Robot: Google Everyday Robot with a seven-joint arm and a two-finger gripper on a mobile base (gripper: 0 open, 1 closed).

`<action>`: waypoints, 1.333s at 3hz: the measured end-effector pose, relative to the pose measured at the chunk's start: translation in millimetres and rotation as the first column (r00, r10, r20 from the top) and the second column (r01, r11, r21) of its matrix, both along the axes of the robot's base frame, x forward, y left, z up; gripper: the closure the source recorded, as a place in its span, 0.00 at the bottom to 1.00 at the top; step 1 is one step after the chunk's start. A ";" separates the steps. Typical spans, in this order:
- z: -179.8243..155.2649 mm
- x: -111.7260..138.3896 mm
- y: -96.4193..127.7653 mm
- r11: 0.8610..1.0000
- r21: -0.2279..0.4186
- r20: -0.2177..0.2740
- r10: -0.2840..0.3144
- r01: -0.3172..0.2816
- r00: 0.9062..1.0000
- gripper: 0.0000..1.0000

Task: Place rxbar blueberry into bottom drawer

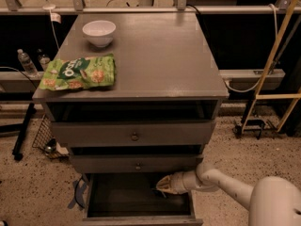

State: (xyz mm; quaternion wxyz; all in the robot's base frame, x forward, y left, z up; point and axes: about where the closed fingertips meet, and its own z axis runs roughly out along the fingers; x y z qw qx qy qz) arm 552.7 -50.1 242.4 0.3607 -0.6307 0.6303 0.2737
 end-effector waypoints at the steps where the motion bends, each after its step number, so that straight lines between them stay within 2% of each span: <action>1: -22.1 -3.1 -2.5 1.000 0.022 -0.033 -0.005 0.005 0.999 1.00; 2: -22.3 -3.3 -0.8 1.000 0.023 -0.034 -0.004 0.004 0.999 0.82; 4: -23.9 -6.0 4.1 1.000 0.027 -0.038 0.003 -0.002 0.999 0.35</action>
Offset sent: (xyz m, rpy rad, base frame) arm -0.0025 -0.0020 -0.0184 0.0183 0.0277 -0.0041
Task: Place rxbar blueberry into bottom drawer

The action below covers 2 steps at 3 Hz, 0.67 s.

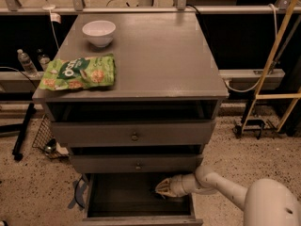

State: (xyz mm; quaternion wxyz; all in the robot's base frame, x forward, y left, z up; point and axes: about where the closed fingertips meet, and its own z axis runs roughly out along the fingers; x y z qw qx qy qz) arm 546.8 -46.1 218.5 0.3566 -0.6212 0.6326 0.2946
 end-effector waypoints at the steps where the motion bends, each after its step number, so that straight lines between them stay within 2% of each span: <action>1: -0.9 -1.3 2.4 1.000 0.002 -0.002 0.003 -0.003 1.000 0.12; 2: -1.8 -2.6 4.6 1.000 0.004 -0.005 0.006 -0.006 1.000 0.00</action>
Offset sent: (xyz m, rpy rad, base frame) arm -0.0012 0.0021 -0.0008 0.0018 0.0022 0.0026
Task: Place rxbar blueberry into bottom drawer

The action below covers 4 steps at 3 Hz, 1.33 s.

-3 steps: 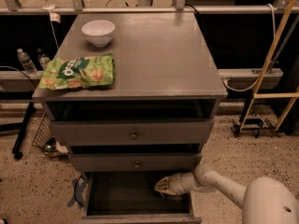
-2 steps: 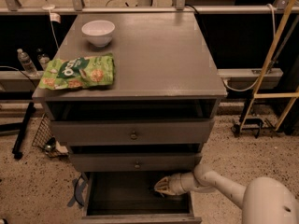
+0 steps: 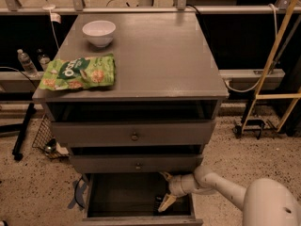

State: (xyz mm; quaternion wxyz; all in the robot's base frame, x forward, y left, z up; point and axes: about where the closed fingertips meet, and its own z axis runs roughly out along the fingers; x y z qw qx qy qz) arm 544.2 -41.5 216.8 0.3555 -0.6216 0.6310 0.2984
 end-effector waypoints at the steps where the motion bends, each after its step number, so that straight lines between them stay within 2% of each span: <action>1: 0.5 -1.0 -2.5 1.000 -0.005 -0.002 -0.004 0.004 1.000 0.00; 2: 2.7 -4.2 -11.9 1.000 -0.023 -0.008 -0.021 0.021 1.000 0.00; 3: 8.6 -11.8 -31.8 0.997 -0.032 -0.006 -0.075 0.075 0.997 0.00; 4: 12.1 -22.3 -60.5 0.989 -0.043 -0.010 -0.141 0.140 0.990 0.00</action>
Offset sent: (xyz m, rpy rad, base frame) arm -0.0052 -0.0285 0.0072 -0.0495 0.0098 -0.0468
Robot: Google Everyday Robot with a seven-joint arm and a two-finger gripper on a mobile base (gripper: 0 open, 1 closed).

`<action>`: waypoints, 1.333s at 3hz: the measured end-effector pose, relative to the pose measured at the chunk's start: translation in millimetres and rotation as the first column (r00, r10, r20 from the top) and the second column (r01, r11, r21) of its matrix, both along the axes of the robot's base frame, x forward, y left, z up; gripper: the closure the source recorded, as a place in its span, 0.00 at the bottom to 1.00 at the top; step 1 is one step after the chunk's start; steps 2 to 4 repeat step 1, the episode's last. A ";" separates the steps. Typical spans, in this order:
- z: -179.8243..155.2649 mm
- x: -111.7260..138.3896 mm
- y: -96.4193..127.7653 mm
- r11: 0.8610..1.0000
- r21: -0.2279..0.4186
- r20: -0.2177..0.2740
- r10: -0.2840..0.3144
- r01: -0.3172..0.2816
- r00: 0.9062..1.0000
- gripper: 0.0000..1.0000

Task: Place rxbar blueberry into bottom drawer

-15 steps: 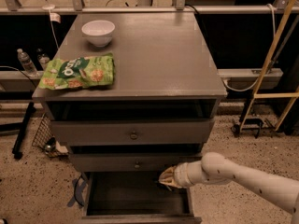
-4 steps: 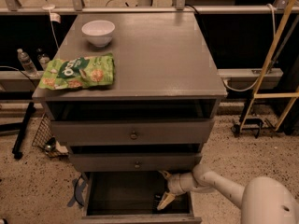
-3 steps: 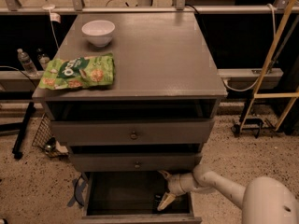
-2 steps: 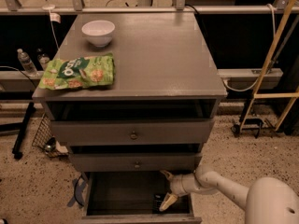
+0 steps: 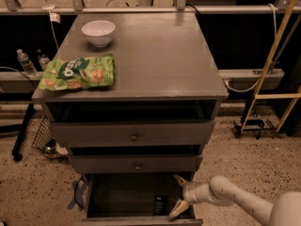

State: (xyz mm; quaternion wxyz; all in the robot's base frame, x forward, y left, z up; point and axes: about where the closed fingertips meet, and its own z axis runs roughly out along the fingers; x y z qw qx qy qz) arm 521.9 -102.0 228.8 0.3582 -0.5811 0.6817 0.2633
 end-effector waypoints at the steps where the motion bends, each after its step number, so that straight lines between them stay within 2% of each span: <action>1: 6.4 -10.6 -33.1 0.997 -0.009 0.003 -0.075 0.075 0.997 0.00; 4: 6.4 -10.6 -33.1 0.997 -0.009 0.003 -0.075 0.075 0.997 0.00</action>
Offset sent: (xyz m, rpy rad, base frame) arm 0.0000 0.0000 0.0000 0.0000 0.0000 0.0000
